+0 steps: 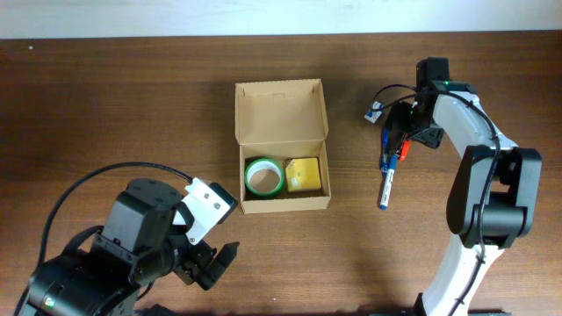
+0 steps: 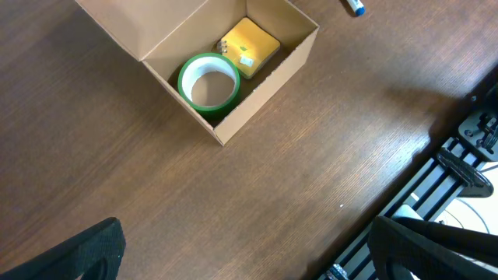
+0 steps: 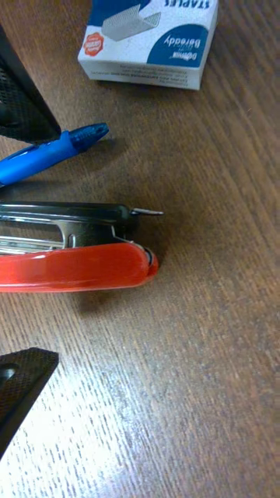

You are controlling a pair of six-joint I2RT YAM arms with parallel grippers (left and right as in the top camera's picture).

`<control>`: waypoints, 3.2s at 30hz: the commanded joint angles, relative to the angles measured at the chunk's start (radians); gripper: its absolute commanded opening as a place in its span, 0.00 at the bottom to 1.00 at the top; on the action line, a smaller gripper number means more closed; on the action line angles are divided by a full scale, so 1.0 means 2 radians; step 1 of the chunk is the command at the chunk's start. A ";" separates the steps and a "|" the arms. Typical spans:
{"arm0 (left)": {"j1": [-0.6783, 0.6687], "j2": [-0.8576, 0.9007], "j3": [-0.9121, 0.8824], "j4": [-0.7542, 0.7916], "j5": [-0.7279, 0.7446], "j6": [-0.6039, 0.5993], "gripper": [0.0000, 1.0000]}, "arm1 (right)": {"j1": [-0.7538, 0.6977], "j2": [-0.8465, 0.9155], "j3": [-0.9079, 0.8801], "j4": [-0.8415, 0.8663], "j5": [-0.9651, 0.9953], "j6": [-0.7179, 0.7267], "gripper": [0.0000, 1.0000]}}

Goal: Pack container
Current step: 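Lower the right gripper onto the red stapler and grasp it, then lift the red stapler and carry it into the box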

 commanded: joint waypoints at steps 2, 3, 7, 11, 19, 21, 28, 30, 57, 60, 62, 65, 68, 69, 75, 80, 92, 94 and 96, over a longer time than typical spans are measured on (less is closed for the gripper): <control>0.002 -0.001 0.006 0.001 0.007 0.008 1.00 | 0.002 0.011 -0.005 0.001 -0.003 -0.006 0.85; 0.002 -0.001 0.006 0.001 0.007 0.008 1.00 | 0.002 0.012 -0.005 0.001 -0.003 -0.008 0.85; 0.002 -0.001 0.006 0.001 0.007 0.008 0.99 | 0.002 0.024 -0.005 -0.005 -0.003 -0.009 0.85; 0.002 -0.001 0.006 0.001 0.007 0.008 0.99 | 0.002 0.027 -0.005 -0.009 -0.003 -0.009 0.81; 0.002 -0.001 0.006 0.001 0.007 0.008 1.00 | 0.002 0.035 -0.005 -0.013 -0.003 -0.009 0.70; 0.002 -0.001 0.006 0.002 0.007 0.008 1.00 | 0.002 0.041 -0.005 -0.019 -0.003 -0.009 0.69; 0.002 -0.001 0.006 0.001 0.007 0.008 1.00 | 0.002 0.046 -0.005 -0.024 -0.003 -0.009 0.46; 0.002 -0.001 0.006 0.001 0.007 0.008 1.00 | 0.002 0.046 -0.005 -0.024 -0.003 -0.009 0.37; 0.002 -0.001 0.006 0.001 0.007 0.008 0.99 | 0.002 0.046 0.191 -0.213 -0.011 -0.009 0.04; 0.002 -0.001 0.006 0.002 0.007 0.008 1.00 | 0.003 0.046 0.239 -0.257 -0.045 -0.009 0.04; 0.002 -0.001 0.006 0.001 0.007 0.008 1.00 | 0.006 0.046 0.263 -0.276 -0.062 -0.009 0.04; 0.002 -0.001 0.006 0.001 0.007 0.008 1.00 | 0.021 0.044 0.303 -0.303 -0.088 -0.026 0.04; 0.002 -0.001 0.006 0.001 0.007 0.008 1.00 | 0.044 0.040 0.337 -0.324 -0.096 -0.036 0.04; 0.002 -0.001 0.006 0.001 0.007 0.008 1.00 | 0.053 0.038 0.350 -0.331 -0.096 -0.036 0.04; 0.002 -0.001 0.006 0.001 0.007 0.008 1.00 | 0.110 0.029 0.416 -0.369 -0.110 -0.053 0.04; 0.002 -0.001 0.006 0.001 0.007 0.008 1.00 | 0.157 0.028 0.452 -0.400 -0.112 -0.062 0.04; 0.002 -0.001 0.006 0.001 0.007 0.008 1.00 | 0.252 0.028 0.452 -0.413 -0.112 -0.089 0.04; 0.002 -0.001 0.006 0.001 0.007 0.008 1.00 | 0.265 0.028 0.449 -0.414 -0.112 -0.100 0.04; 0.002 -0.001 0.006 0.001 0.007 0.008 1.00 | 0.278 0.028 0.445 -0.414 -0.112 -0.118 0.04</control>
